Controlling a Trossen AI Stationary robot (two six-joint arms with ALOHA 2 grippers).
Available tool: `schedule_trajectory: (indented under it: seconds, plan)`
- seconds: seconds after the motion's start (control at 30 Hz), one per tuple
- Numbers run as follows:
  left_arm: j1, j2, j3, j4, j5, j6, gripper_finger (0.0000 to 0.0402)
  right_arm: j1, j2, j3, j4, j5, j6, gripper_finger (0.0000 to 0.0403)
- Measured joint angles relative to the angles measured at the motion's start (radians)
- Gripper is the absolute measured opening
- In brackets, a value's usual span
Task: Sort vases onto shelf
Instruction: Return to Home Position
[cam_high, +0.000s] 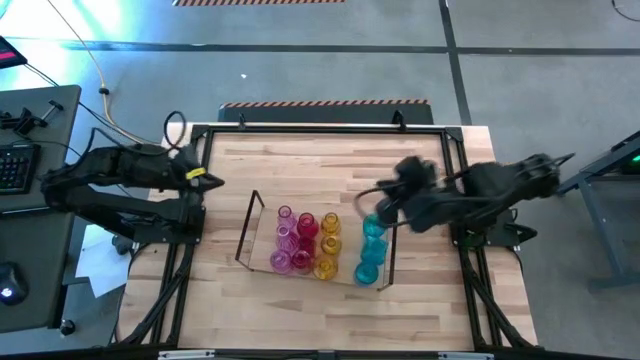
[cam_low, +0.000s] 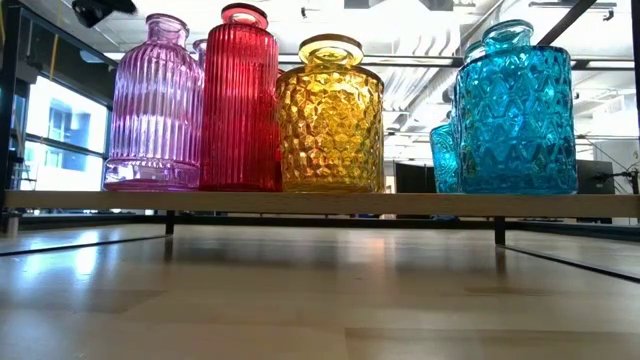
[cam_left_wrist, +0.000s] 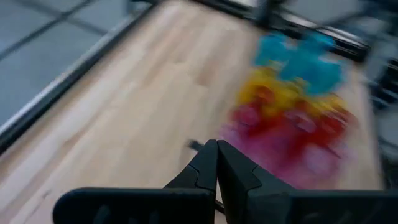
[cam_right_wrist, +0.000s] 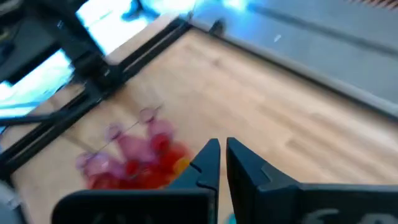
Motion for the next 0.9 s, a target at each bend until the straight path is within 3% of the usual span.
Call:
schedule_trajectory:
  seconds: [0.1,0.33,0.67,0.9]
  plan:
    - [-0.001,-0.038,0.0,0.002,0.08,0.072,0.0,0.021,-0.074,0.0,-0.1,0.091,0.011,0.0002]
    - [0.012,-0.129,0.0,-0.008,-0.065,0.104,0.0,0.098,-0.215,0.0,-0.3,0.246,0.113,0.0001]
    - [0.012,-0.266,-0.001,-0.163,0.126,-0.038,0.0,0.234,-0.372,-0.001,-0.298,0.285,0.013,0.0]
    - [0.012,-0.418,-0.087,-0.11,0.133,-0.152,0.0,0.305,-0.492,-0.018,-0.296,0.293,-0.107,0.0]
